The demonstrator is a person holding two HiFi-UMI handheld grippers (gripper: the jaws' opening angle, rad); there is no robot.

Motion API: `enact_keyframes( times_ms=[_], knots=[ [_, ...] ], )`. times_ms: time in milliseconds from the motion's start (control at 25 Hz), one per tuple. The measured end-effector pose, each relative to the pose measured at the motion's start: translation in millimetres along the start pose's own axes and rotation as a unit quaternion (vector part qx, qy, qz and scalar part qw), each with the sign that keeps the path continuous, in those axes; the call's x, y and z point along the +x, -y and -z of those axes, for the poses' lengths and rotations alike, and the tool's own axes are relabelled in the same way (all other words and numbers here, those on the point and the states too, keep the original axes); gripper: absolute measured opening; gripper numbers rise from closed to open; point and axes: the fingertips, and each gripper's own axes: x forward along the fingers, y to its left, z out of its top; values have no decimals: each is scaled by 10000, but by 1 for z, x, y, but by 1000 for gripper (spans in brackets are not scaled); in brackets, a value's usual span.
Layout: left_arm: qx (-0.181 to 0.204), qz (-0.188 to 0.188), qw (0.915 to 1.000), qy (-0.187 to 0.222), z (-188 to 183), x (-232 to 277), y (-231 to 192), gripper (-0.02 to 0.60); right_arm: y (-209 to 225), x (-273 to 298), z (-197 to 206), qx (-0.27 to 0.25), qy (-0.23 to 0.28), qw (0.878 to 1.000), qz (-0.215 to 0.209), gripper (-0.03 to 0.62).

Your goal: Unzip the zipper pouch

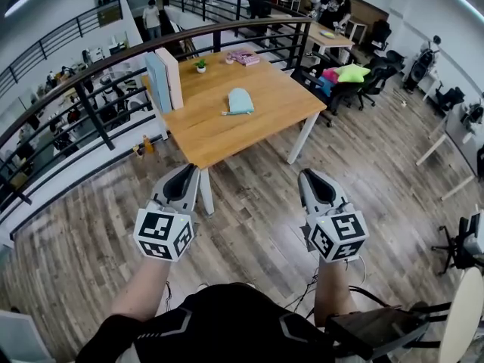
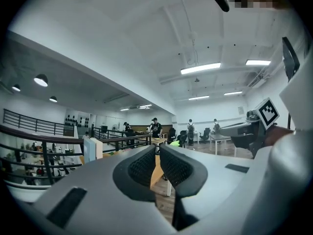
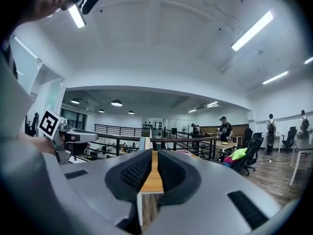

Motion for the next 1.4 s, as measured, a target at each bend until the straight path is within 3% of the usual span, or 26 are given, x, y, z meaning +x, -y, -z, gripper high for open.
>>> enact_keyframes(
  times_ms=[120, 160, 240, 480, 920, 1080, 1400],
  knots=[
    [10, 14, 10000, 42, -3, 0, 2, 45, 0, 0, -4, 82, 109, 9998, -175, 148],
    [12, 36, 10000, 73, -4, 0, 4, 89, 1, -1, -5, 98, 138, 9997, -199, 178],
    [57, 52, 9999, 90, -6, 1, 7, 172, 5, -2, -7, 105, 195, 9996, -184, 187],
    [227, 107, 9997, 26, 2, 16, 20, 235, 19, -1, 1, 122, 208, 9995, -211, 226],
    [356, 23, 9993, -91, 9, 52, 48, 235, 47, -5, 13, 79, 207, 9984, -526, 242],
    [562, 0, 9983, -133, 10, 65, 55, 235, 59, 3, 20, 89, 196, 9980, -601, 247],
    [516, -12, 9986, -132, 21, 114, 28, 235, 80, 51, 30, 97, 74, 9982, -590, 247]
  ],
)
